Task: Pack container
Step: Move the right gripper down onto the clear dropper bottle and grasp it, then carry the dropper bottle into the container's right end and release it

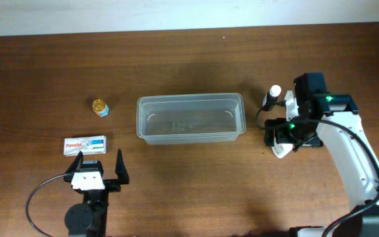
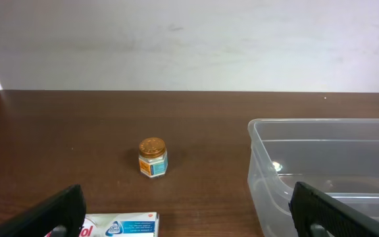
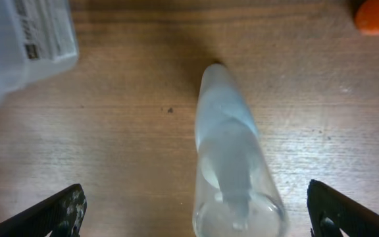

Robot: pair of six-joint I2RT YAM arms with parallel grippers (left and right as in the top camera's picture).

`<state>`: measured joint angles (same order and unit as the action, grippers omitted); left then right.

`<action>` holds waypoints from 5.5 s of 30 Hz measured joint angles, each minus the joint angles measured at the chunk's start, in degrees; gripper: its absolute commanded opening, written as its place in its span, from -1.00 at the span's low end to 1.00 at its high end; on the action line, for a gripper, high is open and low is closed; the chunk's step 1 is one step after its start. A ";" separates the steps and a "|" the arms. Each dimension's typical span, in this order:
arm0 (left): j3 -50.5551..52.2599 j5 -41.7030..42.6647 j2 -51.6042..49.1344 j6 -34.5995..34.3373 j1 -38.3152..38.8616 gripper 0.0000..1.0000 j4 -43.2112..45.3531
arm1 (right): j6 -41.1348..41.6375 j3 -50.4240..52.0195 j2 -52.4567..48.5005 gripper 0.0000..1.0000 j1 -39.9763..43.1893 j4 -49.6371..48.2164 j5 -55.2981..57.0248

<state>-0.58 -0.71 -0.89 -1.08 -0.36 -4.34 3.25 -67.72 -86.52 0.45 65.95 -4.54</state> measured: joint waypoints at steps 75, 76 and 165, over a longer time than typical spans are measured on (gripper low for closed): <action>0.00 0.00 0.00 0.00 0.00 0.99 -0.02 | -0.24 3.37 -6.01 -0.74 0.00 -5.09 2.29; 0.00 0.00 0.00 0.00 0.00 0.99 -0.02 | -0.22 2.01 -6.36 -0.75 0.00 -2.91 1.97; 0.00 0.00 0.00 0.00 0.00 0.99 0.00 | 15.87 -29.77 -28.96 -0.72 -20.96 -3.67 5.62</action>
<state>-0.58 -0.71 -0.89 -1.08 -0.36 -4.34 19.11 -97.49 -115.48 -20.51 62.28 1.08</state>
